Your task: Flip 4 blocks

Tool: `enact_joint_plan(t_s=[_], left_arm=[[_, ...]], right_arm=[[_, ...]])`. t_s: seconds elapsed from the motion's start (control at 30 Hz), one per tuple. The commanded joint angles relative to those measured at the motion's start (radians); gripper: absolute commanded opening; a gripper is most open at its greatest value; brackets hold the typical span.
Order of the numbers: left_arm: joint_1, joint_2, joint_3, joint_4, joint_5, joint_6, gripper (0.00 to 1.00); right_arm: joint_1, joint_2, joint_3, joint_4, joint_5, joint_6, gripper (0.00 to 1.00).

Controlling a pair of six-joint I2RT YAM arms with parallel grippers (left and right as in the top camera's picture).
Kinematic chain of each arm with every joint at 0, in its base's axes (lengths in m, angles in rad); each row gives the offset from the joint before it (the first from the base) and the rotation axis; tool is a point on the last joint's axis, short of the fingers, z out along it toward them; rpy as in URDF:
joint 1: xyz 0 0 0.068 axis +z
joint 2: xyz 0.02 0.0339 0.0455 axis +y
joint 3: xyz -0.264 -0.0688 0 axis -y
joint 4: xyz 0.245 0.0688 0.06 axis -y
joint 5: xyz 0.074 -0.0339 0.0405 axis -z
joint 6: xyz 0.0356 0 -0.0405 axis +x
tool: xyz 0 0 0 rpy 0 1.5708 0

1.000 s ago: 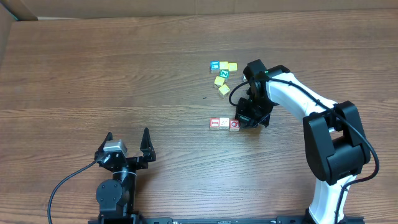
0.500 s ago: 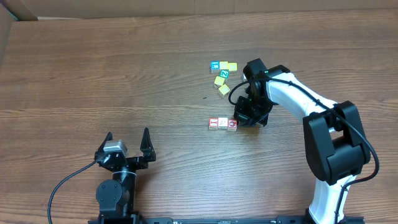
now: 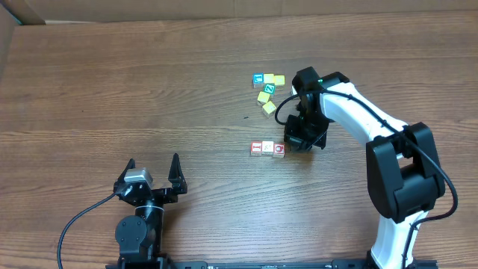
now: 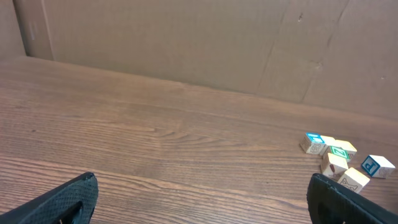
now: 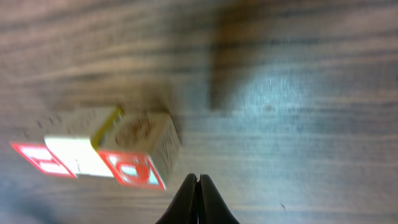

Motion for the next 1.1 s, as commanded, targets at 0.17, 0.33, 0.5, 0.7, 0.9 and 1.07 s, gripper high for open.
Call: enact_joint_plan(t_s=[0.17,0.33,0.5,0.7,0.9,1.07], left_arm=[[-0.007,-0.009,-0.003,0.001,0.011,0.019,1.00],[-0.007,-0.009,-0.003,0.001,0.011,0.019,1.00],[-0.007,-0.009,-0.003,0.001,0.011,0.019,1.00],[-0.007,-0.009,-0.003,0.001,0.011,0.019,1.00],[-0.007,-0.009,-0.003,0.001,0.011,0.019,1.00],[-0.007,-0.009,-0.003,0.001,0.011,0.019,1.00]], right_arm=[[0.115,-0.136,0.018,-0.048,0.070,-0.084,0.04],[0.215,-0.130,-0.024,-0.009,0.243,0.028,0.04],[0.272,-0.130,-0.074,0.034,0.327,0.104,0.04],[0.274,-0.130,-0.134,0.124,0.349,0.104,0.04],[0.274,-0.130,-0.180,0.176,0.349,0.103,0.04],[0.274,-0.130,-0.193,0.211,0.348,0.103,0.04]])
